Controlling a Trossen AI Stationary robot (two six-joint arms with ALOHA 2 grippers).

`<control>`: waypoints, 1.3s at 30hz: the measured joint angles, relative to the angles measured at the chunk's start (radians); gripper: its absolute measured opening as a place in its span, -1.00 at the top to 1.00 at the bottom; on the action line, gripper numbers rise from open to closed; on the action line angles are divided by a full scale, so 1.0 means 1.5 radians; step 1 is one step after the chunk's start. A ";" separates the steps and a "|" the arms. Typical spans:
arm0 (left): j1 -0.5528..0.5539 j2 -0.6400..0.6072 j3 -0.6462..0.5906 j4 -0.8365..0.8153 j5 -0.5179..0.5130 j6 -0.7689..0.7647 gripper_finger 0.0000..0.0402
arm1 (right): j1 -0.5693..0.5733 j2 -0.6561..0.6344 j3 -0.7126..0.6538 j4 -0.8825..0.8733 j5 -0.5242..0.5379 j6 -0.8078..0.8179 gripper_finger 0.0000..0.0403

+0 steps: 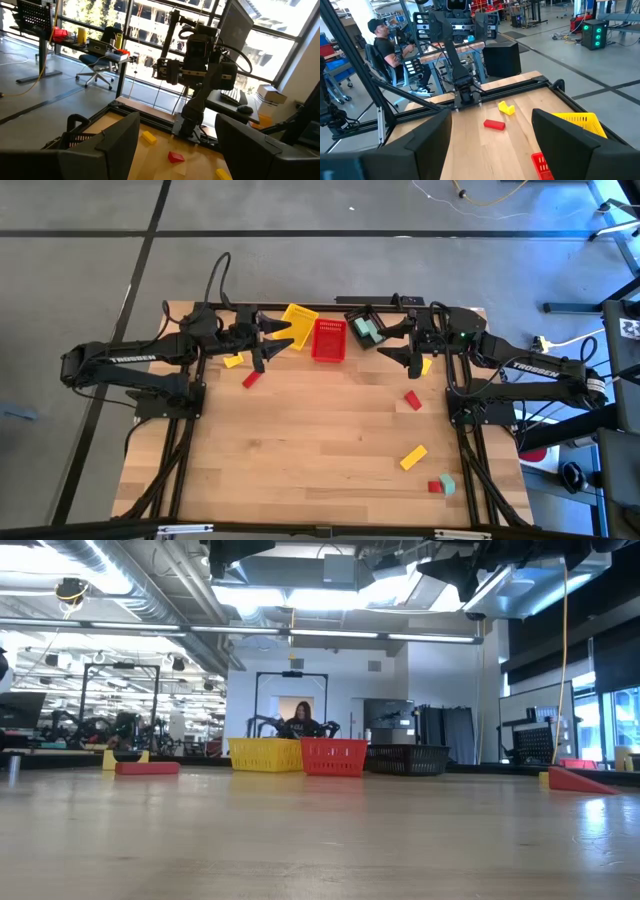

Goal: Sort & place blocks by color
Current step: Put the blue block into the black bin

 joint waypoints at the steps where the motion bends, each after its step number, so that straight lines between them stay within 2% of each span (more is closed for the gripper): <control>1: 0.000 0.000 0.000 0.000 0.000 0.000 -0.25 | 0.000 0.000 0.000 0.000 0.000 0.000 -0.37; 7: 0.000 0.000 0.000 0.000 0.000 0.000 -0.25 | 0.000 0.000 0.000 0.000 0.000 0.023 -0.37; 14: 0.000 0.000 0.000 0.000 -0.006 0.000 -0.25 | 0.024 0.003 0.012 -0.026 -0.009 0.126 -0.37; 16: 0.000 0.000 0.000 0.000 -0.006 0.000 -0.25 | 0.055 0.007 0.043 -0.091 -0.034 0.150 -0.37; 20: 0.000 0.000 0.000 0.000 -0.006 0.000 -0.25 | 0.139 0.034 0.133 -0.366 -0.054 0.216 -0.37; 24: 0.000 0.000 0.000 0.000 -0.006 0.000 -0.25 | 0.239 0.071 0.195 -0.606 -0.059 0.372 -0.37; 27: 0.000 0.000 0.000 0.000 -0.006 0.000 -0.25 | 0.322 0.086 0.190 -0.690 -0.092 0.531 -0.37; 32: 0.000 0.000 0.000 0.000 -0.006 0.000 -0.25 | 0.481 0.099 0.134 -0.683 -0.119 0.802 -0.37; 39: 0.000 0.000 0.000 0.000 -0.006 0.000 -0.25 | 0.647 0.149 0.056 -0.609 -0.217 1.016 -0.37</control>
